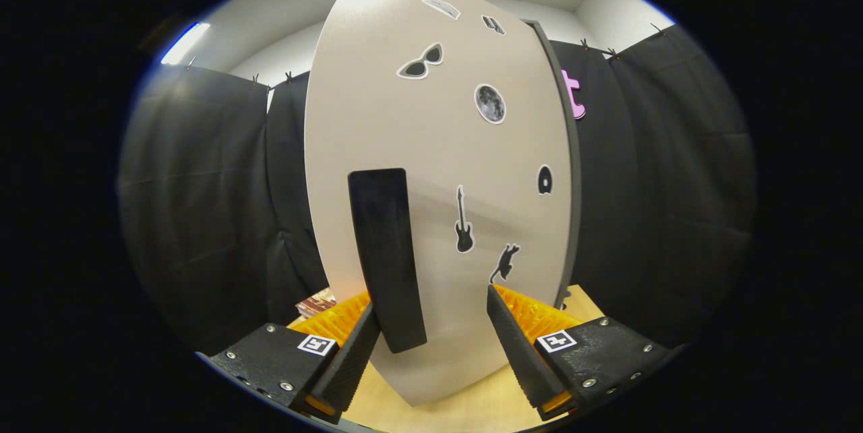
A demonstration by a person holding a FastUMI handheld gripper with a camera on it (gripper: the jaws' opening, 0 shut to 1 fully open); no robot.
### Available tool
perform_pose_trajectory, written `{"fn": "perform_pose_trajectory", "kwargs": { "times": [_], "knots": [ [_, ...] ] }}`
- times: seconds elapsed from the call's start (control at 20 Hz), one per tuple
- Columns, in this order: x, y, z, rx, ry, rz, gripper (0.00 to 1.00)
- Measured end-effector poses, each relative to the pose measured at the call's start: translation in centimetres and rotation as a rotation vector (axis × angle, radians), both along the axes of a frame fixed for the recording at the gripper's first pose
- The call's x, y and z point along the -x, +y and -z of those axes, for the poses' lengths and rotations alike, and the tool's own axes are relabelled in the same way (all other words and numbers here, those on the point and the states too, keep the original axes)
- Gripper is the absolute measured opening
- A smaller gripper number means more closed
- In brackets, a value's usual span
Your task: Open the shoe cabinet door, grab the shoes and put them into the shoe cabinet, then close the shoe cabinet door.
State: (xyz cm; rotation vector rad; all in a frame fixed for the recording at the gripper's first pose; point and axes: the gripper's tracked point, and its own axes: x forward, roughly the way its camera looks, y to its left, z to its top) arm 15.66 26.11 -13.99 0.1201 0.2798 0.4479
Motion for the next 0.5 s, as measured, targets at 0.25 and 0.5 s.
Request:
{"fn": "perform_pose_trajectory", "kwargs": {
  "times": [0.25, 0.5],
  "knots": [
    [-2.9, 4.4, 0.1, 0.002, -0.012, 0.034, 0.95],
    [-5.7, 7.3, 0.5, 0.007, -0.011, 0.067, 0.93]
  ]
}}
